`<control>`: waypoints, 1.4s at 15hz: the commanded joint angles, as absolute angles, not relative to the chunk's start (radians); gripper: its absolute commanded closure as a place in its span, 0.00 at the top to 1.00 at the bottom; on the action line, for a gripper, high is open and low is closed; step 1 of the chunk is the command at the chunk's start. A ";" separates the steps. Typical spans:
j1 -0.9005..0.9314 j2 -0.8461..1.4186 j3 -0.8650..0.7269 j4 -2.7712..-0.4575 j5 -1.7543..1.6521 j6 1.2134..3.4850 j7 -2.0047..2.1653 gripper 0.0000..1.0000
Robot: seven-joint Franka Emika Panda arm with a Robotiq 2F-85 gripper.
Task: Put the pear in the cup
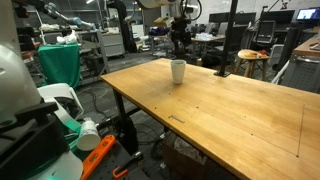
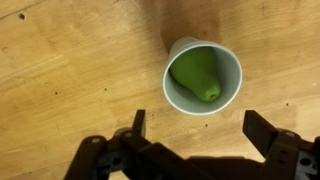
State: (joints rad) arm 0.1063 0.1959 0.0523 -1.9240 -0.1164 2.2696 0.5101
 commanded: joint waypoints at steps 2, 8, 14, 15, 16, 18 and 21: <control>0.113 0.175 0.040 -1.924 -0.114 2.266 0.508 1.00; 0.113 0.168 0.041 -1.932 -0.114 2.265 0.508 1.00; 0.113 0.168 0.041 -1.933 -0.114 2.265 0.508 1.00; 0.113 0.168 0.041 -1.933 -0.114 2.265 0.508 1.00; 0.113 0.168 0.041 -1.933 -0.114 2.265 0.508 1.00; 0.113 0.168 0.041 -1.933 -0.114 2.265 0.508 1.00; 0.113 0.168 0.041 -1.933 -0.114 2.265 0.508 1.00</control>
State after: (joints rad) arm 0.1063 0.1680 0.0477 -1.9346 -0.1164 2.2681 0.5101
